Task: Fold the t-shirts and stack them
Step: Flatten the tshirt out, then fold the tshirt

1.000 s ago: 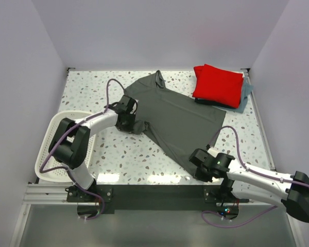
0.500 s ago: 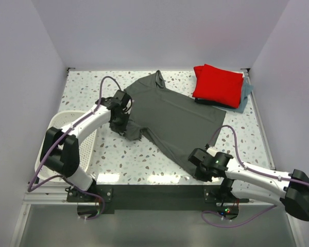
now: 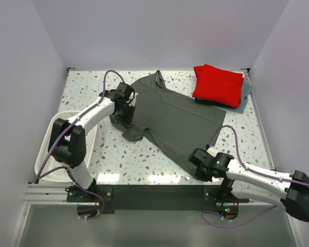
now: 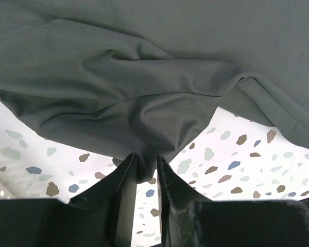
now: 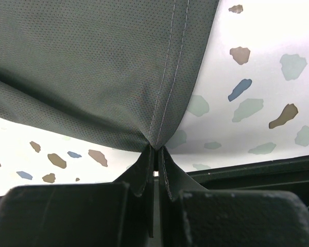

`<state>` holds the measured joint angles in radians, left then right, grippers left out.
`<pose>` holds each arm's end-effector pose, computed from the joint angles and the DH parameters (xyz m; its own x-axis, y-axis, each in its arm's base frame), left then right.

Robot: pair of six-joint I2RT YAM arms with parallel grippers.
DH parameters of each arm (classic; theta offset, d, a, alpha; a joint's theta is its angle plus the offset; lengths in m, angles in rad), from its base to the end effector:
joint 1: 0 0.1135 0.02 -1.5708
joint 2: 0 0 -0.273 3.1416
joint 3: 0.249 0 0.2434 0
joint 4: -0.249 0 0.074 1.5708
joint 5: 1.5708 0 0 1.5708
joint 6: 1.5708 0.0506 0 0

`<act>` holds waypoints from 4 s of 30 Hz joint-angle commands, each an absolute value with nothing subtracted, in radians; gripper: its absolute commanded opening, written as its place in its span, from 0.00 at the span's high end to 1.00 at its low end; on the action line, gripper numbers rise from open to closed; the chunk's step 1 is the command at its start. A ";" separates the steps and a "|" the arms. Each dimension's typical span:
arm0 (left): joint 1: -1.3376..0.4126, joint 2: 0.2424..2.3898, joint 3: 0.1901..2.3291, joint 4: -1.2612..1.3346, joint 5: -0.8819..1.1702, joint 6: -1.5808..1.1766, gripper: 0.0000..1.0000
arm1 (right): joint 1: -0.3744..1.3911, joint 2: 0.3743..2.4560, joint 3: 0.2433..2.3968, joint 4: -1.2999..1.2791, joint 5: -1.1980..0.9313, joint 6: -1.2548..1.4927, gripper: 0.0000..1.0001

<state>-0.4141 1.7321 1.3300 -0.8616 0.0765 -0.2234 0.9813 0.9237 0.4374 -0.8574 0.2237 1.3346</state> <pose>0.3116 -0.1412 0.2272 -0.9445 0.1739 -0.2786 0.2185 0.9660 -0.1380 0.0759 0.0933 0.1539 -0.8878 0.3779 -0.2628 0.3435 0.9240 0.1683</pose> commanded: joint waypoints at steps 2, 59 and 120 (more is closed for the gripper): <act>-0.391 1.631 1.292 -0.818 0.078 -0.242 0.72 | 0.983 0.891 0.420 -0.871 0.279 1.368 1.00; -0.325 1.536 0.834 -0.469 0.242 -0.347 0.51 | 0.983 0.891 0.416 -0.854 0.278 1.359 1.00; -0.117 1.655 1.302 -0.741 0.592 -0.310 1.00 | 0.734 0.856 0.624 -0.988 0.350 1.166 1.00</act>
